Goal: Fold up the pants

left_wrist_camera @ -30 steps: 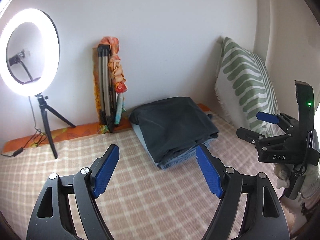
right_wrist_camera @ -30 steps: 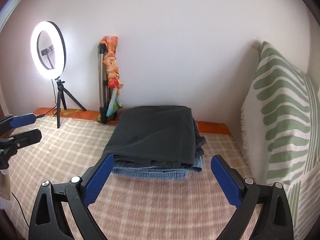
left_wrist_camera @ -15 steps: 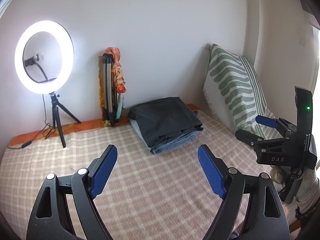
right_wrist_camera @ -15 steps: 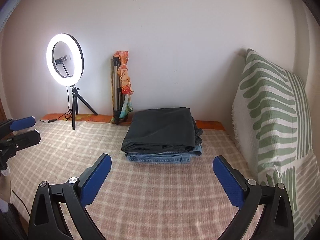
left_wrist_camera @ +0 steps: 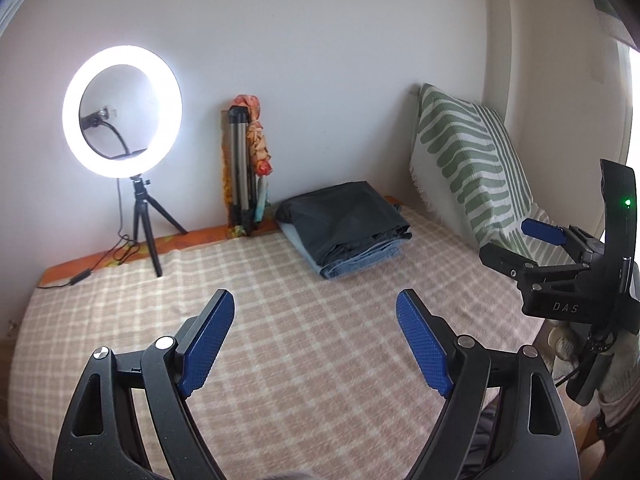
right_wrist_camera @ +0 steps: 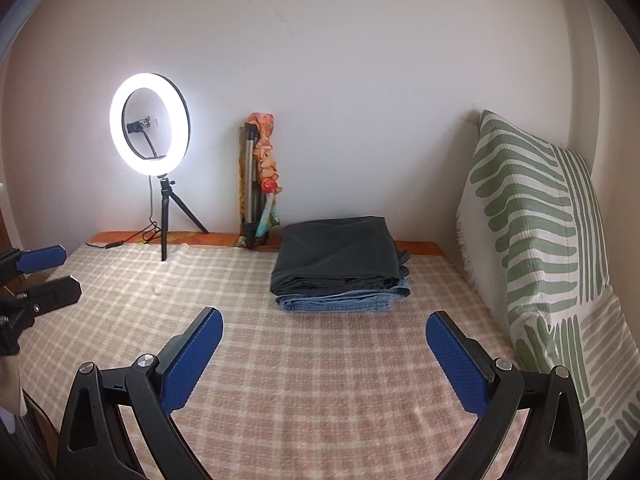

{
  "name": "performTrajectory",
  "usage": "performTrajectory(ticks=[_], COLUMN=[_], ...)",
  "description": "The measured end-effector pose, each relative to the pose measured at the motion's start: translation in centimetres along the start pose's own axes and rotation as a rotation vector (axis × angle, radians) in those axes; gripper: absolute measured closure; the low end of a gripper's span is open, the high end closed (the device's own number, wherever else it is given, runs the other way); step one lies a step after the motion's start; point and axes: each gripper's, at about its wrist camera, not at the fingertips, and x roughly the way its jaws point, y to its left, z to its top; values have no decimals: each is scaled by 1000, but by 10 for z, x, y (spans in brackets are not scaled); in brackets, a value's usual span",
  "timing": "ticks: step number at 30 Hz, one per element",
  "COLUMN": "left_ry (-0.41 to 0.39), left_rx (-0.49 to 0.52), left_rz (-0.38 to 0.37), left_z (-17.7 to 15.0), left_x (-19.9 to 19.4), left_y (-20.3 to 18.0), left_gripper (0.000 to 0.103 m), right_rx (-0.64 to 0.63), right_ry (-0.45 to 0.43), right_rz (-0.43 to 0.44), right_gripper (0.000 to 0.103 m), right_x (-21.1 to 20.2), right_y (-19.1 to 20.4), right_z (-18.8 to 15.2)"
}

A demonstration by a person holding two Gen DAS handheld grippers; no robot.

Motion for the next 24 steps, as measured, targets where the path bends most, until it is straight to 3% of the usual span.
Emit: performTrajectory(ticks=[6,11,24], left_ry=[-13,-29,2], left_rx=[-12,-7,-23], left_rz=[11,37,67], left_z=[-14,-25,-44], left_x=[-21,-34,-40], left_y=[9,16,24], left_gripper=[14,1,1], right_rx=[-4,7,52], right_ry=[-12,-20,-13], right_rz=[7,14,-14], right_gripper=[0,0,0], right_x=[-17,-28,-34], right_y=[28,45,61], right_z=[-9,-19,-41])
